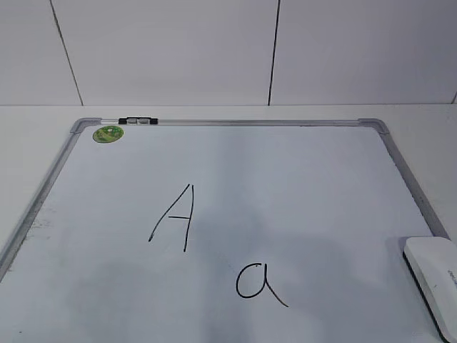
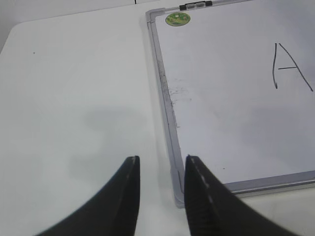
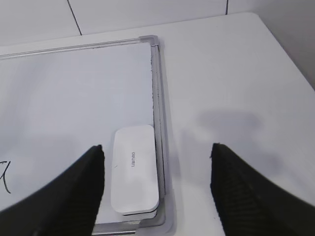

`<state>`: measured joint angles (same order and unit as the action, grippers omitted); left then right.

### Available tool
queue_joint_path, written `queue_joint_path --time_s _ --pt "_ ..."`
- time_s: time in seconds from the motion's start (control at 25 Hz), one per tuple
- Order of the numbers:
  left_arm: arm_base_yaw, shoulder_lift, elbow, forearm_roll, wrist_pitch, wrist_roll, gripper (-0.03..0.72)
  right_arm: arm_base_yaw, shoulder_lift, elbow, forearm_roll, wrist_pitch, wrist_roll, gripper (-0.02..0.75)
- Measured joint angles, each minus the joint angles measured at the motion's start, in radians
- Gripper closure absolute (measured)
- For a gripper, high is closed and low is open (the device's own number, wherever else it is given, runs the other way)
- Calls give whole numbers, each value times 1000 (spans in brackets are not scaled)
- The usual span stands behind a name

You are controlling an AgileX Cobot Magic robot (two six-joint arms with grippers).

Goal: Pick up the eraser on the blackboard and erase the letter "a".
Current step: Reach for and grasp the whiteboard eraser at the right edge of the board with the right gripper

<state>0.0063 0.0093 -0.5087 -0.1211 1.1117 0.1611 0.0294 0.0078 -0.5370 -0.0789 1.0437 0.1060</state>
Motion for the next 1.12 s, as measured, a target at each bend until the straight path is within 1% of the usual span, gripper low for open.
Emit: queue_joint_path --time_s 0.2,0.4,0.64,0.72,0.8,0.88,1.12 --pt "0 0 0 0 -2 0 454 0 153 -30 29 -23 -20 197" --pt "0 0 0 0 -2 0 454 0 335 -87 87 -37 -75 197" --pt "0 0 0 0 -2 0 454 0 425 -102 155 -41 -96 192" --pt "0 0 0 0 -2 0 454 0 435 -102 169 -23 -106 159" --pt "0 0 0 0 -2 0 454 0 438 -102 176 -1 -106 104" --pt "0 0 0 0 -2 0 454 0 446 -102 182 27 -106 73" --pt "0 0 0 0 -2 0 454 0 488 -102 194 53 -106 61"
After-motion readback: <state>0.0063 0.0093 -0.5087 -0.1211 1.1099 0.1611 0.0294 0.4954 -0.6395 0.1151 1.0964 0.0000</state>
